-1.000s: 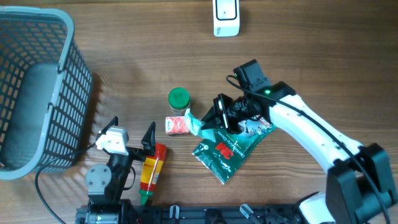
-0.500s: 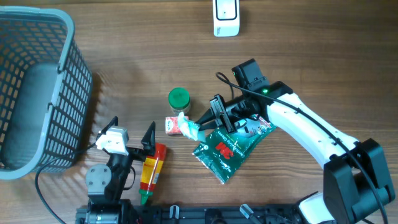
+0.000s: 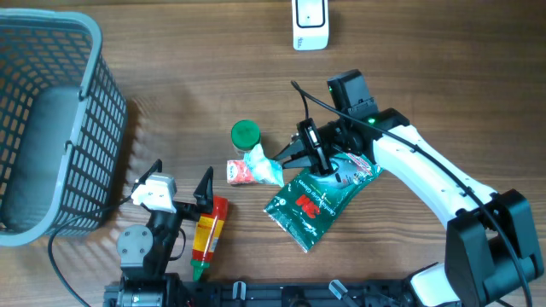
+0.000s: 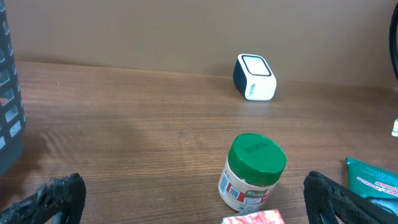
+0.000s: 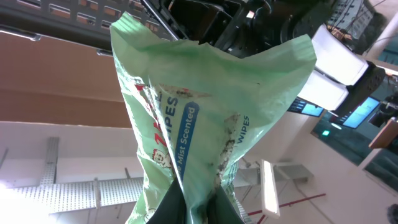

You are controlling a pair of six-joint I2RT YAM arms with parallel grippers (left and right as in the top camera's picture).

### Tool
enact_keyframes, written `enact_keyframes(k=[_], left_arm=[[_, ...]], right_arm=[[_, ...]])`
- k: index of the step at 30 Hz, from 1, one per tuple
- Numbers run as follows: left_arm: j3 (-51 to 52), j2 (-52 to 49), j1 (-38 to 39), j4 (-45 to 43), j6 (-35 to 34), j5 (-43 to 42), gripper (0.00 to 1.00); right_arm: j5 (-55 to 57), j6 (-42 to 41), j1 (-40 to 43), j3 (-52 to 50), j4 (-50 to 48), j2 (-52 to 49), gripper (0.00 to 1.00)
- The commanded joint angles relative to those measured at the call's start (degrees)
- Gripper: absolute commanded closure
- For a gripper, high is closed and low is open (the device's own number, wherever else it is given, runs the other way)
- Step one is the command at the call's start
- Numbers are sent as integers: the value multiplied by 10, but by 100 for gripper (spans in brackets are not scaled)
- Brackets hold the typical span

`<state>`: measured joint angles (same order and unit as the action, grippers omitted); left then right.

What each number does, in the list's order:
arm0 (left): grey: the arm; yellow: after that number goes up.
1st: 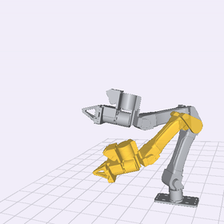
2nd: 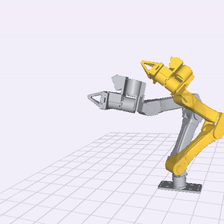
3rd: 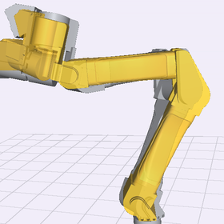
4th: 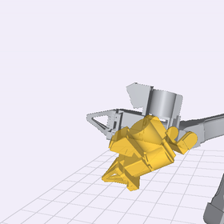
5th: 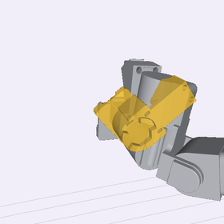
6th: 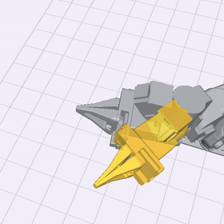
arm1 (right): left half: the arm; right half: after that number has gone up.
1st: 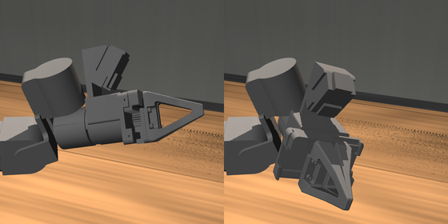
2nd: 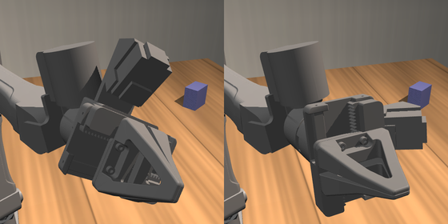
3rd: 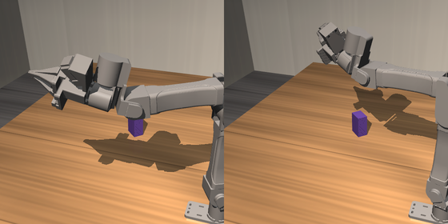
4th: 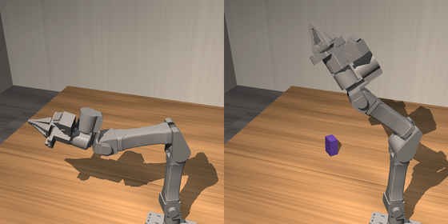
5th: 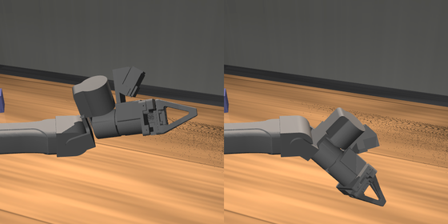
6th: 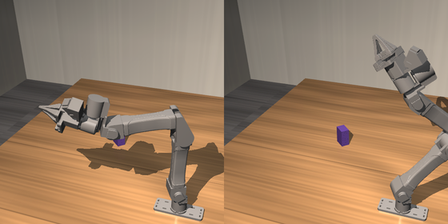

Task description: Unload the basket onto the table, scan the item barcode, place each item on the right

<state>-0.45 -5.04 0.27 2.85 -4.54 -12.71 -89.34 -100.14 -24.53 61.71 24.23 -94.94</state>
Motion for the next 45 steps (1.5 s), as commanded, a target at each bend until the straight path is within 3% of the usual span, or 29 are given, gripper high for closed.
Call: enact_keyframes(k=[1, 5, 8, 13, 17, 20, 22, 30, 39, 42, 45], left_arm=[[1, 1, 2, 4, 11, 6, 0], [1, 1, 2, 4, 11, 6, 0], [1, 1, 2, 4, 11, 6, 0], [1, 1, 2, 4, 11, 6, 0], [1, 1, 2, 4, 11, 6, 0], [1, 1, 2, 4, 11, 6, 0], [1, 1, 2, 4, 11, 6, 0], [1, 1, 2, 4, 11, 6, 0], [1, 1, 2, 4, 11, 6, 0], [1, 1, 2, 4, 11, 6, 0], [1, 1, 2, 4, 11, 6, 0]], right_arm=[[-35, 12, 0, 4, -11, -2, 96], [-26, 25, 1, 4, -17, -2, 96], [81, 53, 1, 4, -33, -2, 96], [316, 198, 2, 4, -8, -2, 96], [351, 271, 18, 4, -4, -2, 96], [352, 390, 42, 4, 2, -2, 96], [369, 421, 61, 4, 12, -2, 96], [611, 405, 90, 4, -9, -2, 96], [803, 411, 90, 4, -209, -11, 95], [830, 410, 90, 14, -305, -41, 95], [854, 406, 90, 74, -328, -103, 95]])
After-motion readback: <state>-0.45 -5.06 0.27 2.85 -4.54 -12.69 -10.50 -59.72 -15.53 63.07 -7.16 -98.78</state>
